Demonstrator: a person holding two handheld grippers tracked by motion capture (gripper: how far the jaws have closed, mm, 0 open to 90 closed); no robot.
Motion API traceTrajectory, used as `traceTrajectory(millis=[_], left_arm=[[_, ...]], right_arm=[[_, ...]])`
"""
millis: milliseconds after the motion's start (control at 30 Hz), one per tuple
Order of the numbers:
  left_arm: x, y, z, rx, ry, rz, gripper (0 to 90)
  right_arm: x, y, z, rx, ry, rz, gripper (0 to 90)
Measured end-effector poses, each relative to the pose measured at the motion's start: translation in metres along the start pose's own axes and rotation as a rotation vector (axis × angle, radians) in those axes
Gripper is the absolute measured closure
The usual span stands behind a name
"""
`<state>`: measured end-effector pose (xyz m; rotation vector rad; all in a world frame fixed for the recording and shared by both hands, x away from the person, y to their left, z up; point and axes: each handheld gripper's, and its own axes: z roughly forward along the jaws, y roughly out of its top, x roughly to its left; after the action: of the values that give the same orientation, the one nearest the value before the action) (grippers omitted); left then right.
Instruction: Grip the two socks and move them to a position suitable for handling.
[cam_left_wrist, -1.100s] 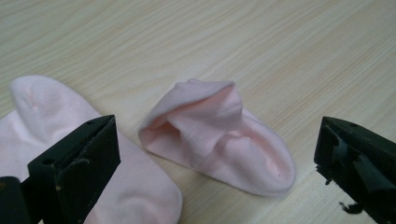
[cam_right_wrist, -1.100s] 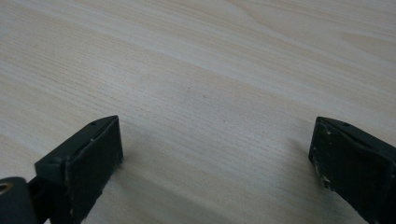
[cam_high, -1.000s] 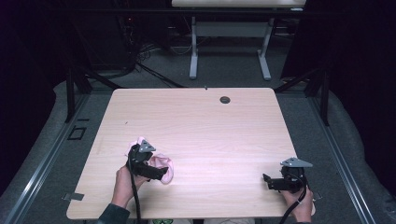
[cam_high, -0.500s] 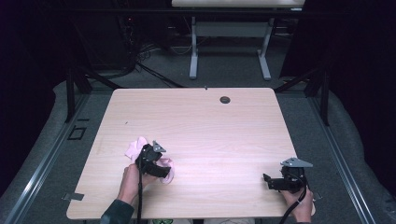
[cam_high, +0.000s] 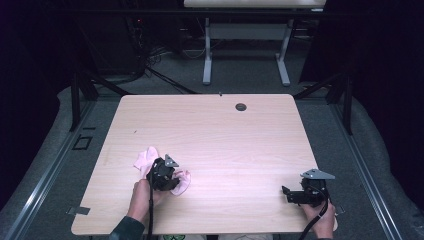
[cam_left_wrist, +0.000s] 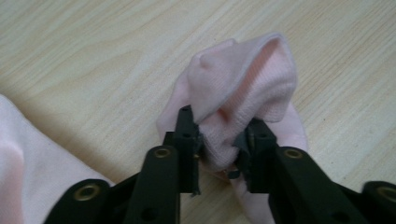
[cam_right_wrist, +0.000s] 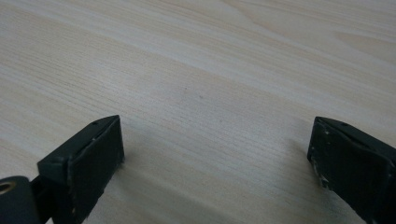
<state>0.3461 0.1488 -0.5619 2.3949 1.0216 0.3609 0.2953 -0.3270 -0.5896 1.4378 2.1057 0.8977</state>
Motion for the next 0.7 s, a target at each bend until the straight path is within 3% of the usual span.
traceTrajectory(millis=[167, 233, 267, 333, 367, 467, 567, 667, 700], left_arm=[[0.004, -0.002, -0.001, -0.024, -0.025, -0.034, 78.2], [0.005, -0.003, -0.005, -0.050, -0.032, -0.056, 78.4], [0.004, -0.003, -0.013, -0.087, -0.056, -0.076, 78.4], [0.002, -0.001, -0.018, -0.100, -0.064, -0.075, 78.4], [-0.004, 0.004, -0.028, -0.123, -0.080, -0.061, 78.4], [-0.018, 0.014, -0.042, -0.132, -0.111, -0.013, 78.2], [-0.029, 0.020, -0.047, -0.135, -0.142, 0.015, 77.9], [-0.052, 0.030, -0.049, -0.127, -0.170, 0.081, 77.7], [-0.052, 0.030, -0.049, -0.127, -0.170, 0.081, 77.6]], right_arm=[[0.000, 0.000, 0.000, 0.003, -0.001, -0.002, 3.1], [0.000, 0.000, 0.000, 0.004, -0.004, -0.004, 3.2], [0.000, 0.000, 0.000, 0.004, -0.007, -0.003, 3.1], [0.000, 0.000, 0.000, 0.004, -0.004, -0.003, 3.2], [0.000, 0.000, 0.000, 0.004, -0.005, -0.003, 3.2], [0.000, 0.000, 0.000, 0.002, -0.006, -0.002, 3.3], [0.000, 0.000, 0.000, 0.002, -0.006, -0.002, 3.3], [0.000, 0.000, 0.000, 0.002, -0.007, -0.002, 3.3], [0.000, 0.000, 0.000, 0.002, -0.007, -0.002, 3.3]])
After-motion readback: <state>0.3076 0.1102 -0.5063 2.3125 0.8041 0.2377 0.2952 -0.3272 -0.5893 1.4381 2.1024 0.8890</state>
